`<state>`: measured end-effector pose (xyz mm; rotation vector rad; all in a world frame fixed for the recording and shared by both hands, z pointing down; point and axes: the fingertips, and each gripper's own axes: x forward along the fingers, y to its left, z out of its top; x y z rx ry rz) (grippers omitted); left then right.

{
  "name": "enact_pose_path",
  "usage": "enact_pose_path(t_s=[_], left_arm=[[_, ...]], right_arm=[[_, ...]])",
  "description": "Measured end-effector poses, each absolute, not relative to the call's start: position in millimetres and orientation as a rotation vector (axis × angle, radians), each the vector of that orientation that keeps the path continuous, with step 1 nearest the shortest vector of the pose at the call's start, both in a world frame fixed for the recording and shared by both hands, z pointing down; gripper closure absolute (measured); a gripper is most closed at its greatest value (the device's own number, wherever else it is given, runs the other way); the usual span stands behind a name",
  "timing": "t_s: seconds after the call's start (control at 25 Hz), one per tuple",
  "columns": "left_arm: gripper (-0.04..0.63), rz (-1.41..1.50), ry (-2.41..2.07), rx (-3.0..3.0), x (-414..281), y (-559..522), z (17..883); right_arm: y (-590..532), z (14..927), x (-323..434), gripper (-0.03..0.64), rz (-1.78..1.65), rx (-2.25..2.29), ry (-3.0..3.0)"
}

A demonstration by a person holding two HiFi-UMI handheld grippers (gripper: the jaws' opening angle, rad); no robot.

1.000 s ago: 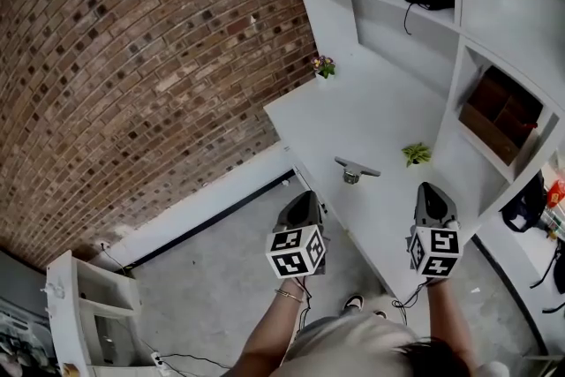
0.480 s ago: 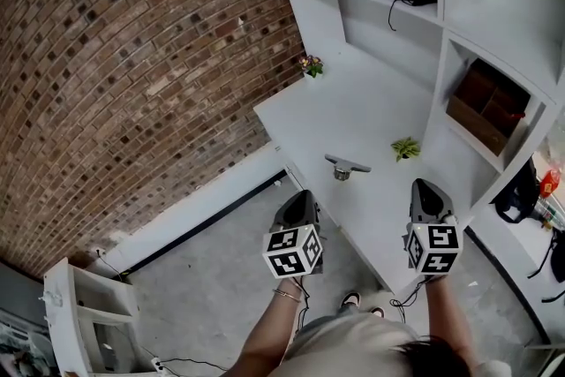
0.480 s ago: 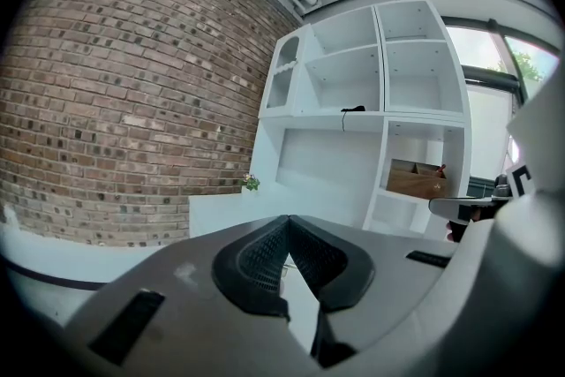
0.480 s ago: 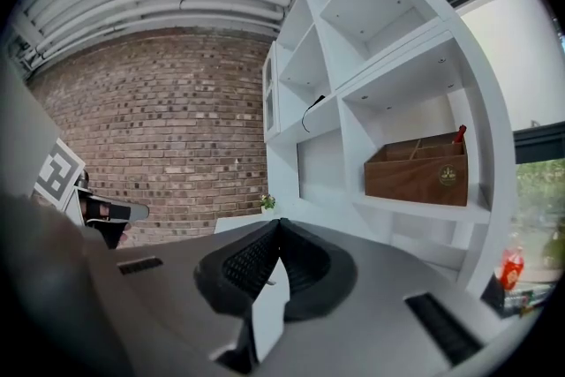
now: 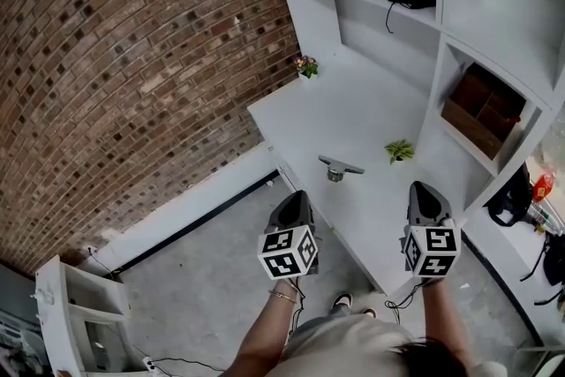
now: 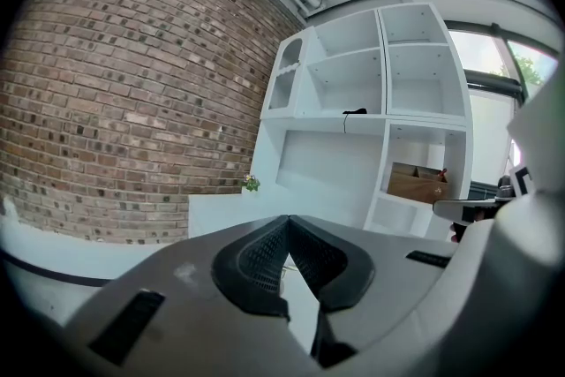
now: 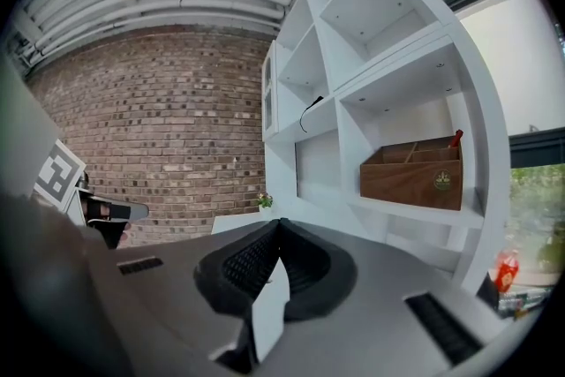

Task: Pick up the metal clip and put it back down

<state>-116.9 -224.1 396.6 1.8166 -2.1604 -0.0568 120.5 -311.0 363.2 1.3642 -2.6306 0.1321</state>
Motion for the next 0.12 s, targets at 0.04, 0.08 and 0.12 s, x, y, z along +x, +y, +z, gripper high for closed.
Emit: enact_pose_path(t_s=[0.04, 0.08, 0.12], left_arm=[[0.589, -0.057, -2.16, 1.816, -116.8, -224.5, 396.7], [0.589, -0.056, -2.159, 1.816, -116.7, -224.9, 396.9], [0.589, -0.056, -2.158, 1.817, -116.5, -225.4, 397.1]], right_arm=[[-311.5, 363.7, 120.6, 0.615, 0.135, 1.365, -2.629], [-312.1, 364.1, 120.7, 0.615, 0.139, 1.366, -2.627], [-312.8, 364.5, 120.8, 0.615, 0.142, 1.366, -2.626]])
